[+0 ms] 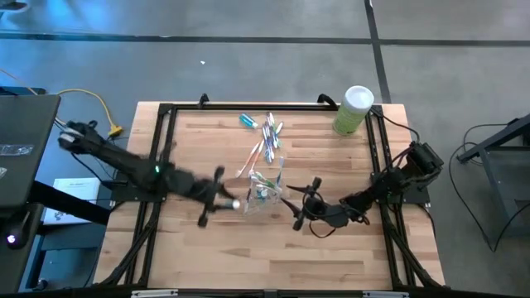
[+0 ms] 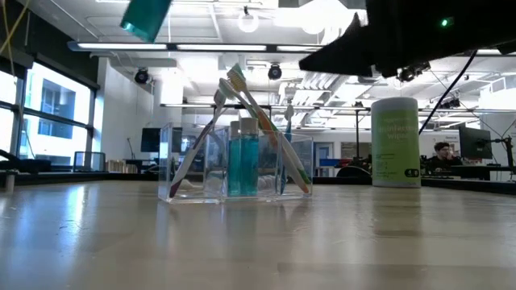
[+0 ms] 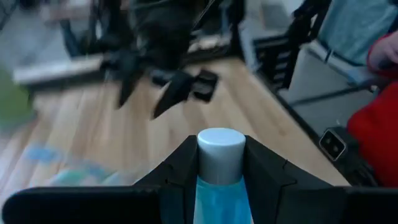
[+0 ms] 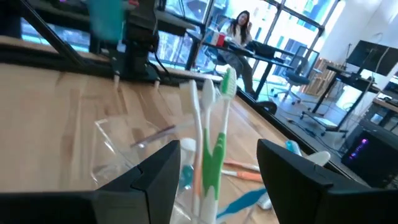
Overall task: Pick & Place toothbrushing station
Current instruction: Put the blue mouthwash into the transparent organizer
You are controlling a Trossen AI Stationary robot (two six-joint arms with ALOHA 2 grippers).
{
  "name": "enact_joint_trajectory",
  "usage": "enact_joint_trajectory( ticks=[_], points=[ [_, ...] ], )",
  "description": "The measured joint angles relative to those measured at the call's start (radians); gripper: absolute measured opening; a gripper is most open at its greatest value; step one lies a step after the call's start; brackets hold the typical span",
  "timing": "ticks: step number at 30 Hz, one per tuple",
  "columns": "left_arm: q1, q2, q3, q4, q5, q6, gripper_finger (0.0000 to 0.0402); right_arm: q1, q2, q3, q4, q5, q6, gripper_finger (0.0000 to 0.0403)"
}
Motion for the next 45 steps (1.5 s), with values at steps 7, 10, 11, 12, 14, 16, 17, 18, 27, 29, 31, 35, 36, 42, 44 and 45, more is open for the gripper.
enact_joint_trajectory(
  ticks=[7, 10, 11, 12, 14, 16, 17, 18, 27, 29, 31, 35, 36, 42, 44, 45],
  points=[
    [-0.134, 0.219, -0.197, 0.741, -0.222, 0.143, 0.0089, 0.010, 0.000, 0.000, 0.028, -0.005, 0.008, 0.0205],
    [-0.118, 0.363, -0.185, 0.931, -0.225, 0.119, 0.0089, 0.012, 0.000, 0.000, 0.038, -0.006, 0.015, 0.0205],
    [-0.108, 0.412, -0.178, 0.988, -0.227, 0.107, 0.0089, 0.013, 0.000, 0.000, 0.039, -0.006, 0.016, 0.0205],
    [-0.100, 0.455, -0.177, 1.040, -0.236, 0.104, 0.0089, 0.014, 0.000, 0.000, 0.040, -0.007, 0.016, 0.0205],
    [-0.082, 0.533, -0.174, 1.136, -0.252, 0.128, 0.0089, 0.020, 0.000, 0.000, 0.040, -0.005, 0.017, 0.0205],
    [-0.063, 0.584, -0.173, 1.212, -0.283, 0.152, 0.0089, 0.025, 0.000, 0.000, 0.040, -0.004, 0.014, 0.0205],
    [-0.055, 0.604, -0.173, 1.248, -0.303, 0.159, 0.0089, 0.027, 0.000, 0.000, 0.039, -0.004, 0.014, 0.0205],
    [-0.047, 0.618, -0.173, 1.271, -0.318, 0.159, 0.0089, 0.028, 0.000, 0.000, 0.034, -0.004, 0.013, 0.0205],
    [0.006, 0.673, -0.172, 1.268, -0.370, 0.088, 0.0089, 0.029, 0.000, 0.000, 0.030, -0.003, 0.011, 0.0205],
    [0.000, 0.673, -0.172, 1.266, -0.386, 0.104, 0.0089, 0.029, 0.000, 0.000, 0.031, -0.003, 0.011, 0.0205],
    [-0.005, 0.673, -0.172, 1.248, -0.402, 0.105, 0.0089, 0.029, 0.000, 0.000, 0.033, -0.003, 0.011, 0.0205],
    [-0.008, 0.673, -0.172, 1.207, -0.412, 0.089, 0.0089, 0.028, 0.000, 0.000, 0.041, -0.003, 0.011, 0.0205],
    [-0.006, 0.673, -0.172, 1.202, -0.417, 0.095, 0.0089, 0.028, 0.000, 0.000, 0.042, -0.003, 0.011, 0.0205],
    [0.014, 0.673, -0.172, 1.195, -0.427, 0.105, 0.0089, 0.028, 0.000, 0.000, 0.044, -0.003, 0.011, 0.0205],
    [0.027, 0.672, -0.172, 1.166, -0.427, 0.075, 0.0089, 0.028, 0.000, 0.000, 0.043, -0.004, 0.011, 0.0205],
    [0.033, 0.672, -0.172, 1.154, -0.427, 0.061, 0.0089, 0.028, 0.000, 0.000, 0.043, -0.004, 0.011, 0.0205]
  ],
)
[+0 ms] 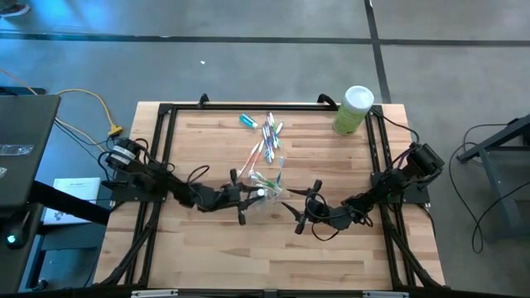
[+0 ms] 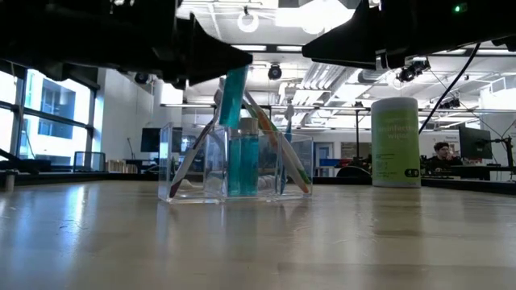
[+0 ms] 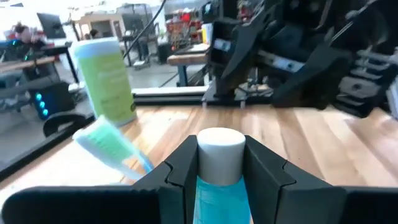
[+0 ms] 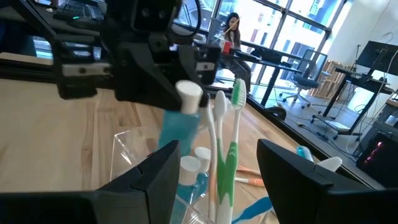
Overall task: Pick & Place toothbrushing station
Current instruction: Put the blue mouthwash into the transparent organizer
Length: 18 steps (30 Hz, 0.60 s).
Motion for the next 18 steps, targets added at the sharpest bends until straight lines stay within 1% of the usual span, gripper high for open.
enact_joint_trajectory(
  ticks=[4, 8, 12, 16, 18],
  points=[
    [0.014, 0.030, 0.000, 0.015, 0.026, -0.023, 0.0089, 0.000, 0.000, 0.000, -0.003, 0.000, 0.000, 0.0205],
    [0.016, 0.093, 0.000, 0.073, 0.043, -0.048, 0.0089, 0.000, 0.000, 0.000, -0.003, 0.000, 0.000, 0.0205],
    [0.018, 0.147, 0.000, 0.155, 0.044, -0.035, 0.0089, 0.000, 0.000, 0.000, -0.003, 0.000, 0.000, 0.0205],
    [0.010, 0.158, 0.000, 0.167, 0.043, -0.028, 0.0089, 0.000, 0.000, 0.000, -0.003, 0.000, 0.000, 0.0205],
    [0.006, 0.158, 0.000, 0.168, 0.042, -0.053, 0.0089, 0.000, 0.000, 0.000, -0.004, 0.000, 0.000, 0.0205]
  ],
)
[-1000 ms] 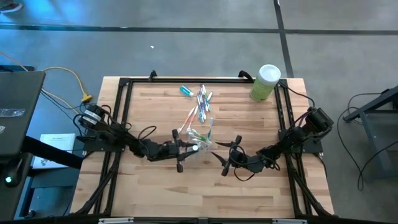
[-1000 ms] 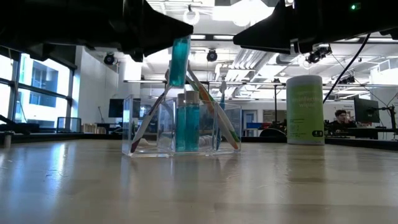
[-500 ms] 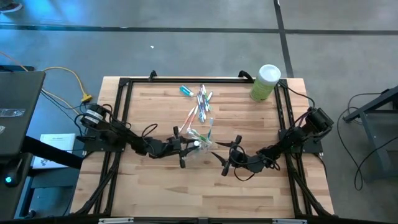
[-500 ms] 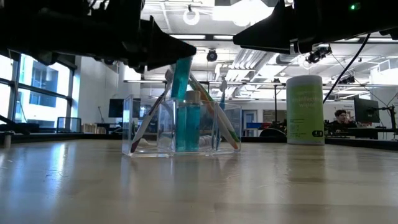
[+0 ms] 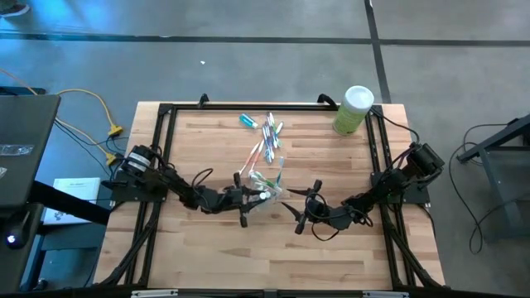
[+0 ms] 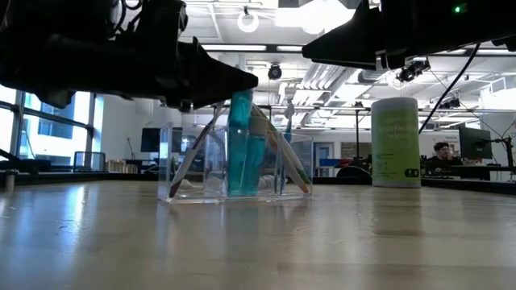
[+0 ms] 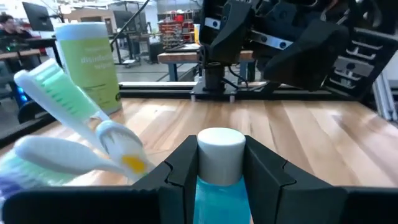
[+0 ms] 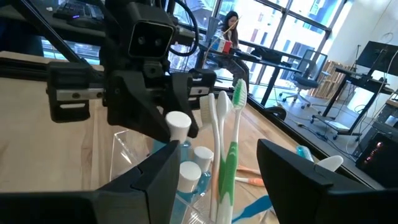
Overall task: Pick & Place toothbrushing station
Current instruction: Put the blue mouthwash into the transparent organizer, then put the orange toothbrush into the transparent organizer
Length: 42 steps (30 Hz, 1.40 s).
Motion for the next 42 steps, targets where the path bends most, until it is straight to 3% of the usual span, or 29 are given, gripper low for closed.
enact_joint_trajectory(
  ticks=[2, 7, 10, 17, 24, 27, 32, 38, 39, 42],
  points=[
    [-0.002, 0.000, 0.000, -0.004, -0.007, -0.034, 0.0094, 0.000, 0.000, 0.000, 0.000, 0.000, 0.000, 0.0205],
    [0.009, 0.000, 0.000, -0.039, -0.022, -0.053, 0.0187, 0.000, 0.000, 0.000, 0.000, 0.000, 0.000, 0.0205],
    [0.009, 0.000, 0.000, -0.040, -0.022, -0.074, 0.0221, 0.000, 0.000, 0.000, 0.000, 0.000, 0.000, 0.0205],
    [0.005, 0.000, 0.000, 0.028, -0.022, -0.065, 0.0231, 0.000, 0.000, 0.000, 0.000, 0.000, 0.000, 0.0205],
    [-0.067, -0.083, 0.000, 0.114, -0.048, 0.098, 0.0233, 0.000, 0.000, 0.000, -0.013, -0.004, 0.000, 0.0205],
    [-0.124, -0.149, 0.000, 0.085, -0.164, 0.147, 0.0233, 0.000, 0.000, 0.000, -0.014, -0.004, 0.000, 0.0205],
    [-0.239, -0.269, 0.000, -0.032, -0.440, 0.268, 0.0233, 0.000, 0.000, 0.000, -0.015, -0.003, 0.000, 0.0205],
    [-0.318, -0.316, 0.000, -0.127, -0.948, 0.345, 0.0233, 0.000, 0.000, 0.000, -0.014, -0.004, 0.000, 0.0205],
    [-0.322, -0.316, -0.001, -0.139, -0.992, 0.345, 0.0233, 0.000, 0.000, 0.000, -0.014, -0.004, 0.000, 0.0205],
    [-0.321, -0.315, -0.021, -0.213, -0.988, 0.289, 0.0233, 0.000, 0.000, 0.000, -0.011, -0.004, 0.000, 0.0205]
  ],
)
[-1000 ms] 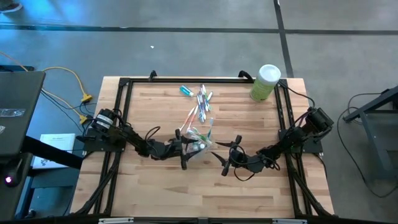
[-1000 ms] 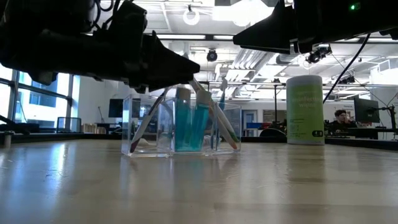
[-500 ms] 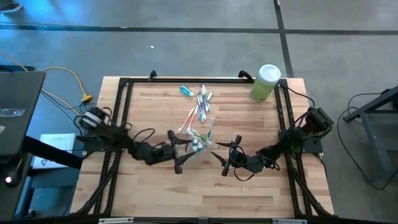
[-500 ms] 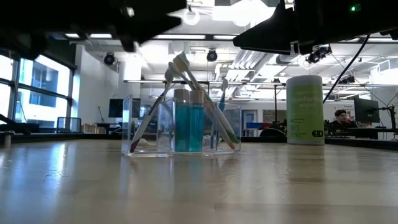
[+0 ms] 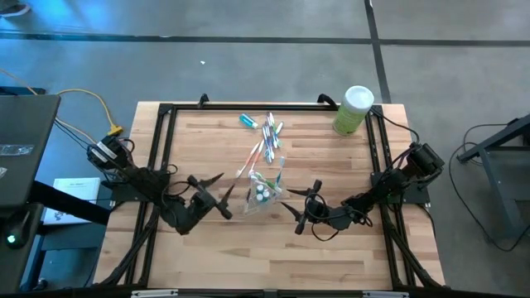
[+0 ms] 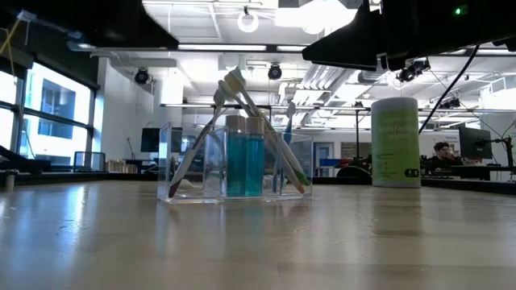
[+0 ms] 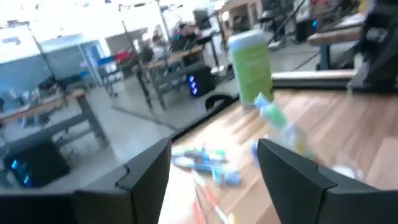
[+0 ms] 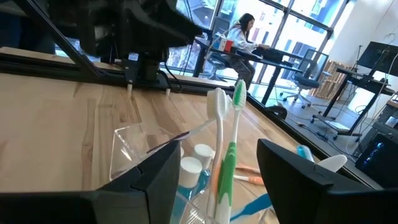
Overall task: Pick & Place toothbrushing station
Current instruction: Put the orange toothbrush into the transparent organizer
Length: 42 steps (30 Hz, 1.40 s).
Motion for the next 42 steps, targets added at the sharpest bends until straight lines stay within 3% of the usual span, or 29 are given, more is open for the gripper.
enact_joint_trajectory(
  ticks=[4, 10, 15, 22, 25, 29, 31, 37, 42],
  points=[
    [0.021, 0.005, 0.000, -0.059, -0.017, -0.143, 0.0233, 0.000, 0.000, 0.000, 0.002, 0.000, 0.000, 0.0205],
    [0.101, 0.006, 0.001, -0.058, -0.012, -0.065, 0.0233, 0.000, 0.000, 0.000, 0.000, 0.000, 0.000, 0.0205],
    [0.134, 0.006, 0.001, -0.057, -0.008, -0.268, 0.0233, 0.000, 0.000, 0.000, 0.000, 0.000, 0.000, 0.0205],
    [0.119, 0.006, -0.015, -0.063, -0.024, 0.091, 0.0233, 0.000, 0.000, 0.000, -0.004, 0.000, 0.000, 0.0205],
    [0.097, 0.006, -0.060, -0.062, -0.023, 0.094, 0.0233, 0.000, 0.000, 0.000, -0.004, 0.000, 0.000, 0.0205],
    [0.095, 0.006, -0.189, -0.050, -0.015, -0.058, 0.0233, 0.000, 0.000, 0.000, -0.004, 0.000, 0.000, 0.0205],
    [0.104, 0.006, -0.267, -0.025, 0.055, -0.160, 0.0233, 0.000, 0.000, 0.000, -0.004, 0.000, 0.000, 0.0205],
    [0.211, 0.006, -0.409, 0.026, 0.593, -0.395, 0.0233, -0.007, 0.000, 0.000, -0.004, 0.000, 0.000, 0.0205],
    [0.379, 0.006, -0.415, -0.065, 0.828, -0.516, 0.0233, -0.018, 0.000, 0.000, -0.004, -0.006, 0.009, 0.0205]
  ],
)
